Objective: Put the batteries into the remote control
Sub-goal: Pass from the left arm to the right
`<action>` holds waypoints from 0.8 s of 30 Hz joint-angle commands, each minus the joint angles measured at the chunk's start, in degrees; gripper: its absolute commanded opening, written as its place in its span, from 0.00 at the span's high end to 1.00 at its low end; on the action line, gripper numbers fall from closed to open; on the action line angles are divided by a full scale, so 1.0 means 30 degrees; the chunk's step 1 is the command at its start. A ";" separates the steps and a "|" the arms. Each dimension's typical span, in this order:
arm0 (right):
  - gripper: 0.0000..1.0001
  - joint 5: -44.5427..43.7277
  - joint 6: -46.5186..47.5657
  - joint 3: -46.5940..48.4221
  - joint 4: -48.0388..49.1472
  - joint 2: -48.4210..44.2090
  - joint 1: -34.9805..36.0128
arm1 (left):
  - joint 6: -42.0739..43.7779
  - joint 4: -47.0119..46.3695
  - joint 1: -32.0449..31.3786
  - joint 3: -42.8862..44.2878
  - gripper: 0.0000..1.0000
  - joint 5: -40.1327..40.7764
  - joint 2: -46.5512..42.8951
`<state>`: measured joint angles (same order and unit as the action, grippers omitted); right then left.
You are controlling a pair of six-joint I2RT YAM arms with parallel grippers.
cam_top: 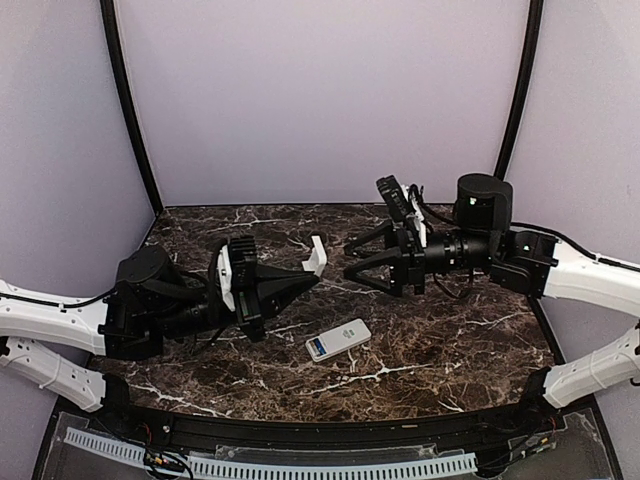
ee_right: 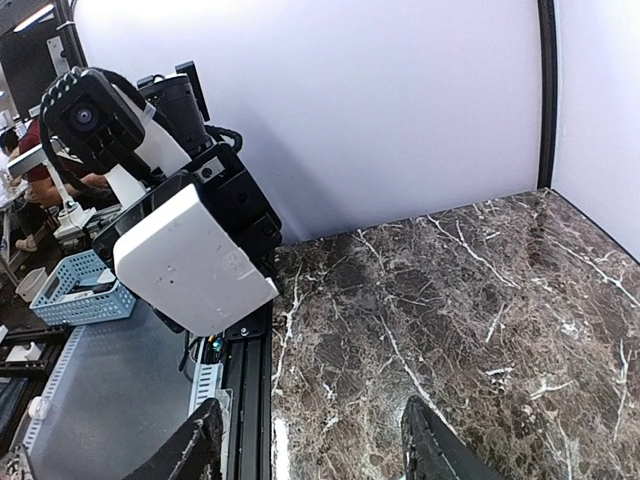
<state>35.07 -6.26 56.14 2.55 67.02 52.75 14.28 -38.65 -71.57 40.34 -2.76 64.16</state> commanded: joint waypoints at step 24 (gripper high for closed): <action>0.50 -0.1712 -0.7941 0.3067 -0.4037 0.2487 -0.0034 | 0.4375 0.4403 -0.0020 -0.0980 1.00 0.4447 0.0642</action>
<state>30.59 -19.27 64.53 -10.26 73.03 52.49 25.65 -26.44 -71.57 38.20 8.93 65.21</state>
